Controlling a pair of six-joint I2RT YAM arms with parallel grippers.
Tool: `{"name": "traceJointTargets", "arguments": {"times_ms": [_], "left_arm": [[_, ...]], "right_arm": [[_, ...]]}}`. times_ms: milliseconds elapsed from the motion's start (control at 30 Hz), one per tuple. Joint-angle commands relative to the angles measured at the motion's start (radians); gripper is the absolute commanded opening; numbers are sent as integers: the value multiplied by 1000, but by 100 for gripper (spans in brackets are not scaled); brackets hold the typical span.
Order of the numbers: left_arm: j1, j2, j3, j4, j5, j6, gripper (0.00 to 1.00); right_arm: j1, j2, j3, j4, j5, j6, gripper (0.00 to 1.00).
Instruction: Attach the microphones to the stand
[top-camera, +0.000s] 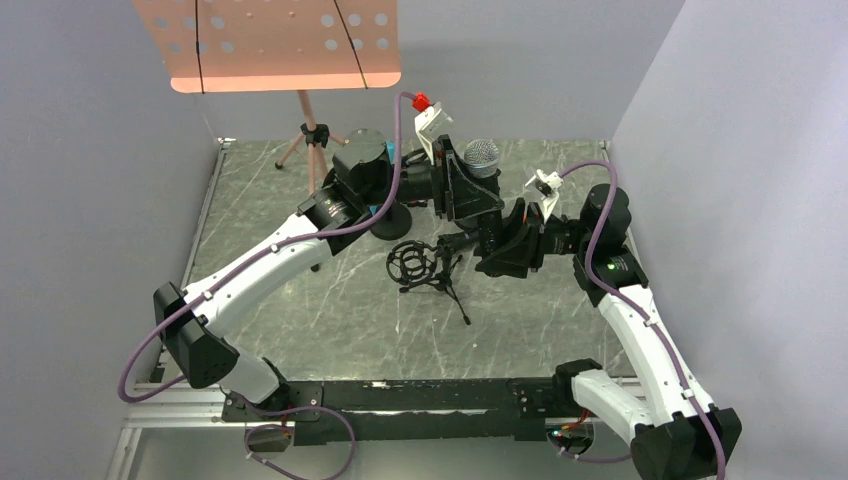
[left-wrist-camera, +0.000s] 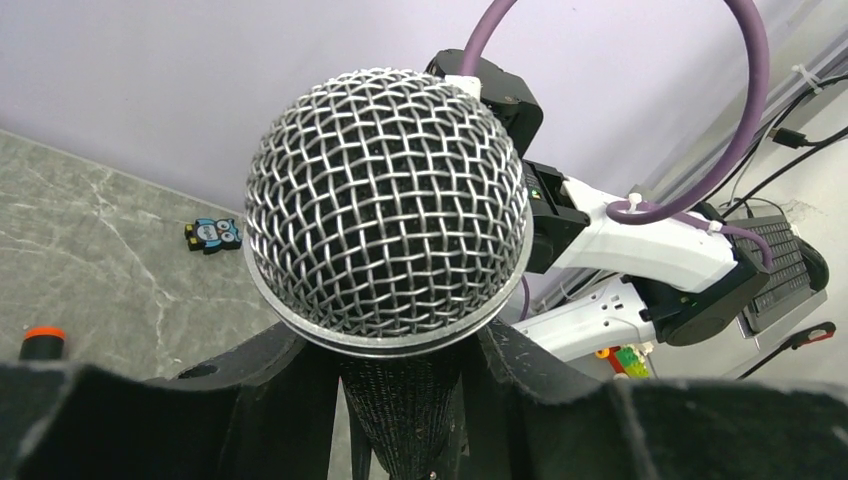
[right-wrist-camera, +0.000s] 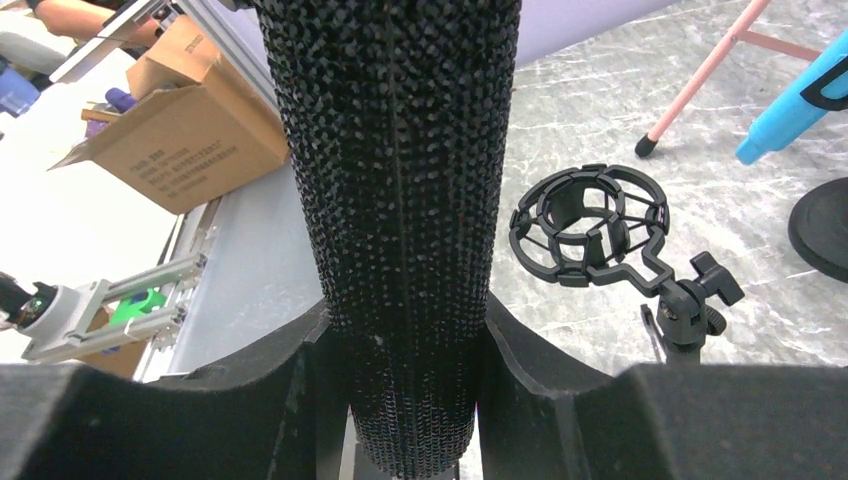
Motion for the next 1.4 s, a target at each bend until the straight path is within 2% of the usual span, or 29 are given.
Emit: {"name": "traceJointTargets", "arguments": {"times_ms": [0,33,67,100,200,300,400,567,667,800,1067,1367], "left_arm": [[1,-10,15,73,41,19,0],[2,-26,6,70,33,28,0],[3,-46,-5,61,17,40,0],[6,-71,-23,47,2,53,0],[18,-189,-104,-25,-68,116,0],[27,-355,-219,-141,-179,191,0],[29,-485,-278,-262,-306,271,0],[30,-597,-323,-316,-476,354,0],[31,-590,-328,-295,-513,377,0],[30,-556,-346,-250,-540,403,0],[30,-482,-358,-167,-541,417,0],[48,-418,-347,-157,-533,422,0]], "right_arm": [[6,-18,24,-14,-15,-26,61],[5,-21,26,-34,-10,-42,82],[3,-27,35,-67,-1,-74,97],[-3,-31,52,-132,16,-131,99],[-58,-49,116,-336,74,-366,100],[-180,-61,104,-395,67,-492,100],[-284,-66,34,-393,50,-553,100],[-382,-97,-148,-208,21,-489,100],[-393,-109,-126,-316,25,-587,100],[-396,-164,-179,-216,50,-507,100],[-401,-169,-186,-215,66,-502,100],[-401,-170,-187,-220,78,-510,100]]}}
